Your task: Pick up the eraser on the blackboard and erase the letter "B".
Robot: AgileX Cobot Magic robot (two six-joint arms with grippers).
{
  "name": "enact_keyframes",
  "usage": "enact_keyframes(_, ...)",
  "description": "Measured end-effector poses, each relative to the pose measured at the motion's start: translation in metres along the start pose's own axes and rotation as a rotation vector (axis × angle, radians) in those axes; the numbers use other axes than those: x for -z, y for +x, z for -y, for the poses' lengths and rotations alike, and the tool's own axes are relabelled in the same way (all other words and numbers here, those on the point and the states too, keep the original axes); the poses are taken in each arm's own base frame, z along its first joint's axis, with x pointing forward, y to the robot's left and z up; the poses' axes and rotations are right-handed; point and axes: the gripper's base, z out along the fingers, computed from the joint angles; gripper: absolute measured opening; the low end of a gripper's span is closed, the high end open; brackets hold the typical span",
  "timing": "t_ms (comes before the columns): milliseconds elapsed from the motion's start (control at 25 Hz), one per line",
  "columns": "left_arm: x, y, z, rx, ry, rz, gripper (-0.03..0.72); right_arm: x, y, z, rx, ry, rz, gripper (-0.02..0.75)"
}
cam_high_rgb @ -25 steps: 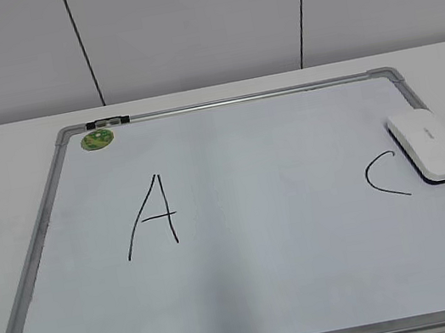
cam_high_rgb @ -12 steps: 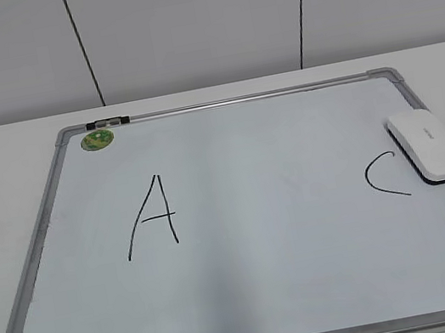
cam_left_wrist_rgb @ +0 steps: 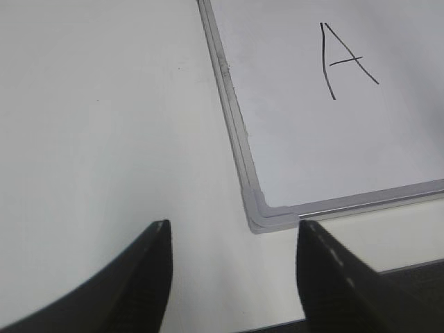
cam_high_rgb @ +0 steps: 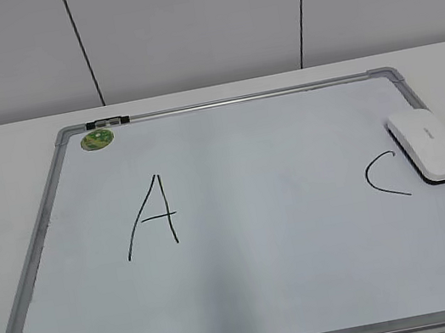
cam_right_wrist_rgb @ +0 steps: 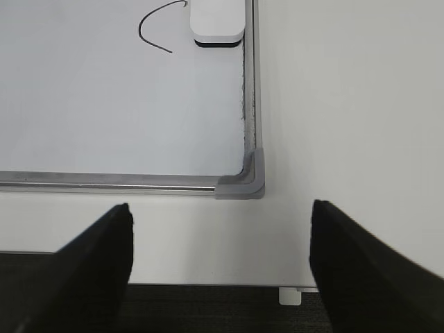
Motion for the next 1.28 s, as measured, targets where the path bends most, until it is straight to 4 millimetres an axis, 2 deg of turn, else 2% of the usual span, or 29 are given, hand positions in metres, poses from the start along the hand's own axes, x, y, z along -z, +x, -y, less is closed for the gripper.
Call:
enact_keyframes(560, 0.000, 0.000, 0.000, 0.001, 0.002, 0.003, 0.389, 0.000, 0.000, 0.000, 0.000, 0.000, 0.000, 0.588)
enact_keyframes(840, 0.011, 0.007, 0.001, 0.009, -0.024, 0.092, 0.375, 0.010, 0.007, -0.001, 0.002, 0.006, 0.085, 0.588)
enact_keyframes(1040, 0.011, 0.007, 0.002, 0.019, -0.036, 0.097, 0.369, 0.018, 0.015, -0.001, 0.003, 0.012, 0.163, 0.588)
enact_keyframes(1280, 0.011, 0.007, 0.002, 0.024, -0.045, 0.099, 0.368, 0.018, 0.015, -0.001, 0.003, 0.012, 0.165, 0.587)
